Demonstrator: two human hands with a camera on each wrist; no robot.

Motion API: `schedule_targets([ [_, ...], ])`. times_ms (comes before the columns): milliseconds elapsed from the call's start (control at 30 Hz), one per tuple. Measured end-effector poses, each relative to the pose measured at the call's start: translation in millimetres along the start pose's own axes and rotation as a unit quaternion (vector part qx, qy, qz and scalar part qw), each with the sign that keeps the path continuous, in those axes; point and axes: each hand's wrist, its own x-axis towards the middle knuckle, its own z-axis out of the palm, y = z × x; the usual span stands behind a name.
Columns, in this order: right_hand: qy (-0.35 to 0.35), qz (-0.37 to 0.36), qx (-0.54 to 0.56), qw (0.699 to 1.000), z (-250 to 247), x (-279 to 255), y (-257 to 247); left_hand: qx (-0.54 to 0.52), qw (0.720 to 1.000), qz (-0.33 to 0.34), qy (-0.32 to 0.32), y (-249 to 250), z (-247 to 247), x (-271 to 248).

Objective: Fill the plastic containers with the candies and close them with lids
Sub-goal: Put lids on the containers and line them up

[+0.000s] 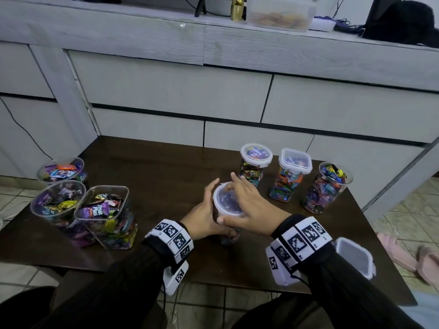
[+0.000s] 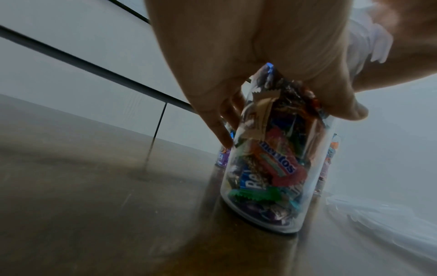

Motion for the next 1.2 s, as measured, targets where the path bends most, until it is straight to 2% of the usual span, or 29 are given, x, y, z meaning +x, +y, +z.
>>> schedule_targets([
  [100, -0.038, -0.033, 0.049, 0.998, -12, -4, 12, 0.012, 1.0, 0.009, -0.008, 0, -4, 1],
  [167, -0.03, -0.052, 0.057, 0.997, -16, -6, 18, 0.01, 1.0, 0.014, -0.013, 0, -3, 1],
  [400, 0.043, -0.074, 0.042, 0.995, -2, -8, 24, 0.011, 1.0, 0.021, -0.016, -3, -2, 1],
  [600, 0.119, -0.041, 0.034, 0.991, 11, -9, 24, 0.053, 0.997, 0.004, -0.048, 8, -23, 5],
  [733, 0.081, -0.043, 0.037, 0.995, 3, -16, 34, 0.064, 0.996, -0.013, -0.056, 9, -34, 1],
  [867, 0.055, -0.046, 0.034, 0.997, -10, -17, 41, 0.04, 0.997, -0.012, -0.07, 11, -26, -4],
  [967, 0.105, -0.019, 0.016, 0.994, -3, -14, 34, -0.021, 0.999, -0.004, -0.046, 13, -7, -6],
  [1067, 0.171, -0.008, 0.016, 0.985, 16, -15, 23, -0.095, 0.995, 0.028, 0.024, 8, 6, -6],
  [1133, 0.17, -0.012, 0.008, 0.985, 19, -18, 24, -0.092, 0.995, 0.032, 0.032, 7, 4, -6],
  [1200, 0.14, -0.029, -0.009, 0.99, 11, -21, 30, -0.07, 0.997, 0.03, 0.019, 6, -2, -2],
])
